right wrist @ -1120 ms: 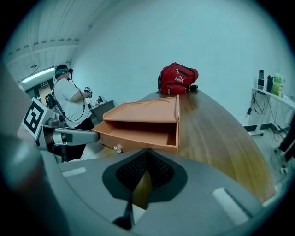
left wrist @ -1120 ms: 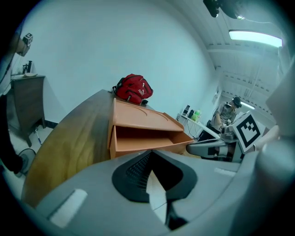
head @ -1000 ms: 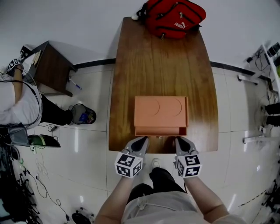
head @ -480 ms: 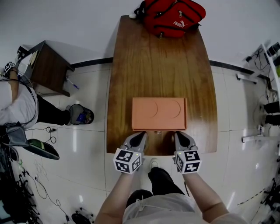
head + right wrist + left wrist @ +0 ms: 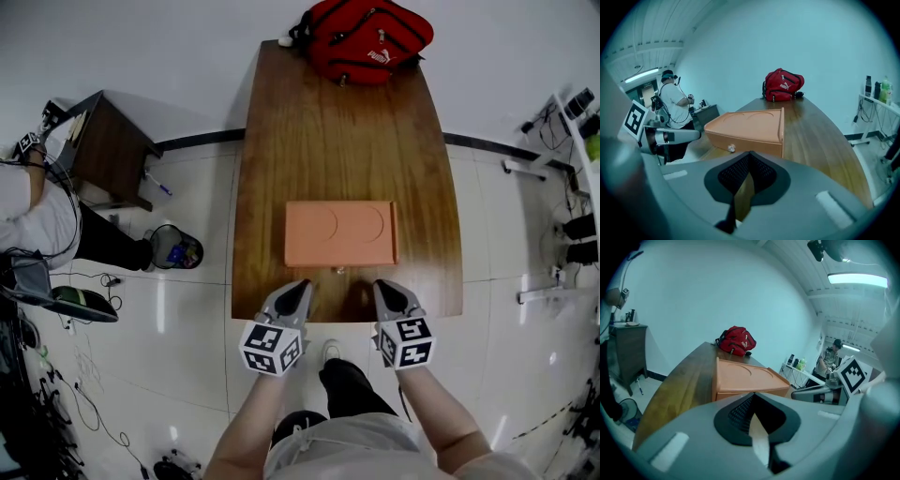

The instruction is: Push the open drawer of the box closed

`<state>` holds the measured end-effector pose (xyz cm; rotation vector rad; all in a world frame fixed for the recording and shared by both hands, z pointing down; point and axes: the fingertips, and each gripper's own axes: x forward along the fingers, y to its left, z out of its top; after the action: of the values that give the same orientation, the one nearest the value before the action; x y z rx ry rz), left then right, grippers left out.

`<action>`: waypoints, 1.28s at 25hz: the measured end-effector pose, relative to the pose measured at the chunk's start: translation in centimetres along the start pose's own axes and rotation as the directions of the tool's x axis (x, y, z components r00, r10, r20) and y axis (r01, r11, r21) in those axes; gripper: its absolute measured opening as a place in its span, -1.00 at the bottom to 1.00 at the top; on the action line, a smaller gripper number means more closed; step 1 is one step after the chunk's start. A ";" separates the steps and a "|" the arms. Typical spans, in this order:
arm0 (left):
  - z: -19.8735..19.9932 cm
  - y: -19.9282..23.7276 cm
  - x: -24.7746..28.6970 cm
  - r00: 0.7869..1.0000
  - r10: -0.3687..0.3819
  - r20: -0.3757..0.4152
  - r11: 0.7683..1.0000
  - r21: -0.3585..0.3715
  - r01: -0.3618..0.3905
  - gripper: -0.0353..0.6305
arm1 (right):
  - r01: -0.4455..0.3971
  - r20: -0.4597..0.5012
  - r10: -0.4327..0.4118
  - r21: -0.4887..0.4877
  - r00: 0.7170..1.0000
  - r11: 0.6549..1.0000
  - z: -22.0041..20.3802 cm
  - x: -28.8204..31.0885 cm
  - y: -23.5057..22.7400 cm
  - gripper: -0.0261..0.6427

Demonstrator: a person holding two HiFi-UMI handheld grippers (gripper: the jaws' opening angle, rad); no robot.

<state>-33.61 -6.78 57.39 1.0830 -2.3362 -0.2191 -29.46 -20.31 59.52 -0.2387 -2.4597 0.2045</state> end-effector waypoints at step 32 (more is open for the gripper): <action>-5.8 -23.6 -47.1 0.911 -0.143 0.386 0.930 0.369 -0.010 -0.88 | 0.201 0.547 -0.074 -0.177 0.834 0.963 -9.6 -43.3 28.5 -0.91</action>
<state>9.63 13.15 34.22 1.4104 -2.7932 -0.0350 13.40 -1.38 35.29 -0.1041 -3.0532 -0.0954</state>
